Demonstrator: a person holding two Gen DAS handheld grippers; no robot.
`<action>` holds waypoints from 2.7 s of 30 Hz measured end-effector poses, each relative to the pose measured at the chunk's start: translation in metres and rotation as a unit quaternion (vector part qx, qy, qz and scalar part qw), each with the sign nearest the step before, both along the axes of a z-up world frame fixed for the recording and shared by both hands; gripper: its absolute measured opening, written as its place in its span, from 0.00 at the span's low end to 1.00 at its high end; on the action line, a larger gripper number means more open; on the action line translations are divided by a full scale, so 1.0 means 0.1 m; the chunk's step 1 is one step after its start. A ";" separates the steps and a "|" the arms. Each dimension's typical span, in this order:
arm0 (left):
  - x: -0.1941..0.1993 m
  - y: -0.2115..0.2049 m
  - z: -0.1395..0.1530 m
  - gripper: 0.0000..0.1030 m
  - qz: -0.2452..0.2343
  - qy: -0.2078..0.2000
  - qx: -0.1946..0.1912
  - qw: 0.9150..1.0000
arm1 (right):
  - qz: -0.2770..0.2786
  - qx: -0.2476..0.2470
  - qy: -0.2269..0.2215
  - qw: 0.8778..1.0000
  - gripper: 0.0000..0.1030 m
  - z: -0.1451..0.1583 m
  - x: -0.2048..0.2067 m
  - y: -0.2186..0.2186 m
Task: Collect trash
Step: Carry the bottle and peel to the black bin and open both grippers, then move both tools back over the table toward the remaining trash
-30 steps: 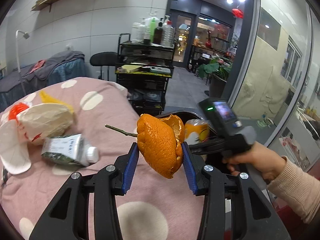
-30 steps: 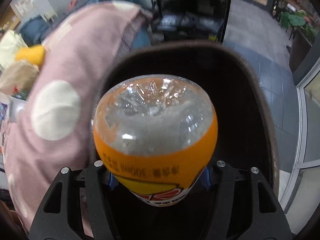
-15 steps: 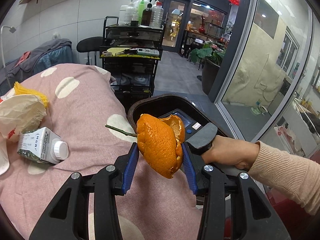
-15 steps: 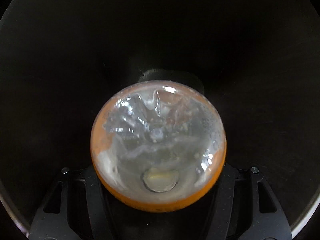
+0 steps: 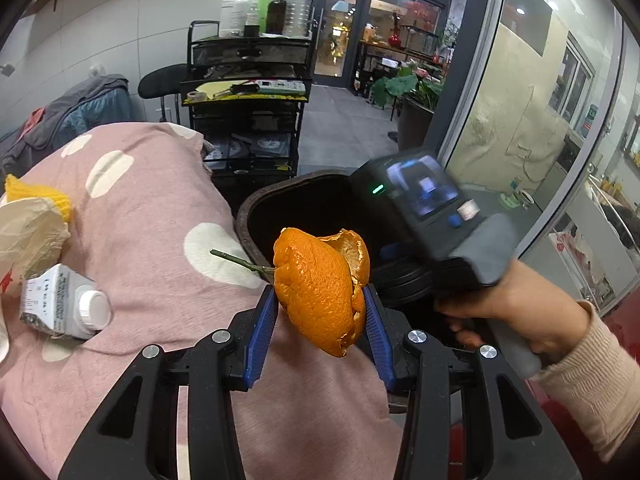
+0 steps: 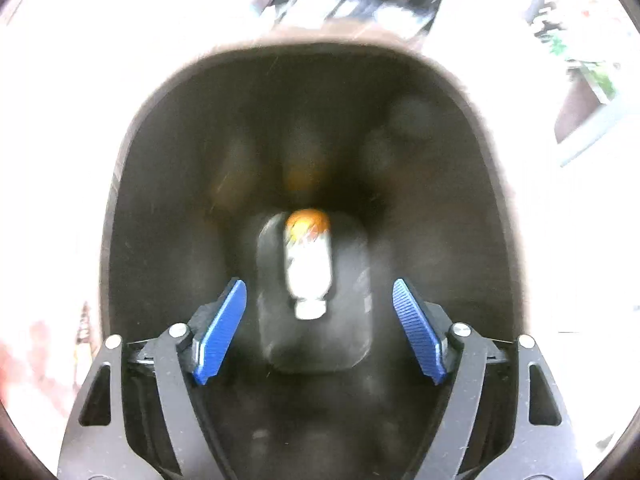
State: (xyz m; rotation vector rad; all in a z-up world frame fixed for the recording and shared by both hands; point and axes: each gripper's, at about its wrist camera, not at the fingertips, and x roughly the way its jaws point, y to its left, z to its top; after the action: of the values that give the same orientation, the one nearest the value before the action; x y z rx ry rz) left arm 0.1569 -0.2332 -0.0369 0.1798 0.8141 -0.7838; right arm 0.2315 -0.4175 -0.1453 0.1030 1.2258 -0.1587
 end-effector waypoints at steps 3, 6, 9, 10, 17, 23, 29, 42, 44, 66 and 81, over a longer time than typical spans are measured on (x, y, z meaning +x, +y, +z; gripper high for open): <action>0.02 -0.15 -0.04 0.41 -0.012 0.011 0.011 1.000 | -0.044 0.002 -0.059 0.997 0.79 0.30 -0.29 -0.15; 0.01 -0.35 -0.12 0.41 -0.029 0.016 0.028 0.999 | -0.086 -0.007 -0.097 0.992 0.79 0.52 -0.53 -0.22; 0.03 -0.55 -0.23 0.41 -0.043 0.034 0.047 0.997 | -0.138 -0.027 -0.134 0.981 0.79 0.65 -0.83 -0.29; 0.04 -0.62 -0.26 0.41 -0.047 0.040 0.056 0.997 | -0.148 -0.027 -0.142 0.978 0.79 0.64 -0.90 -0.32; 0.10 -1.01 -0.51 0.41 -0.069 0.068 0.110 0.989 | -0.208 -0.028 -0.175 0.962 0.79 0.75 -1.27 -0.61; 0.16 -1.23 -0.71 0.42 -0.079 0.090 0.154 0.981 | -0.238 -0.031 -0.184 0.953 0.79 0.76 -1.46 -0.78; 0.14 -1.35 -0.84 0.44 -0.088 0.090 0.175 0.976 | -0.251 -0.033 -0.193 0.948 0.79 0.78 -1.56 -0.84; 0.04 -1.41 -0.88 0.73 -0.098 0.034 0.203 0.974 | -0.252 -0.039 -0.219 0.942 0.83 0.83 -1.65 -0.80; 0.02 -1.41 -0.84 0.73 -0.100 0.028 0.200 0.974 | -0.254 -0.042 -0.224 0.940 0.83 0.84 -1.67 -0.80; -0.44 -0.10 0.29 0.89 -0.010 -0.098 0.035 0.994 | -0.091 0.019 -0.290 0.953 0.87 1.13 -1.22 0.05; -0.44 1.22 0.24 0.91 0.130 -0.119 0.034 0.984 | 0.080 0.091 -0.273 0.954 0.87 1.25 -0.71 1.10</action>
State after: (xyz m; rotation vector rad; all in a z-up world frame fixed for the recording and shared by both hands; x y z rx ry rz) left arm 0.1127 -0.1117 -0.0128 0.2178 0.6217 -0.4773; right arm 0.1608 -0.3076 -0.0203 0.1931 0.6892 0.1230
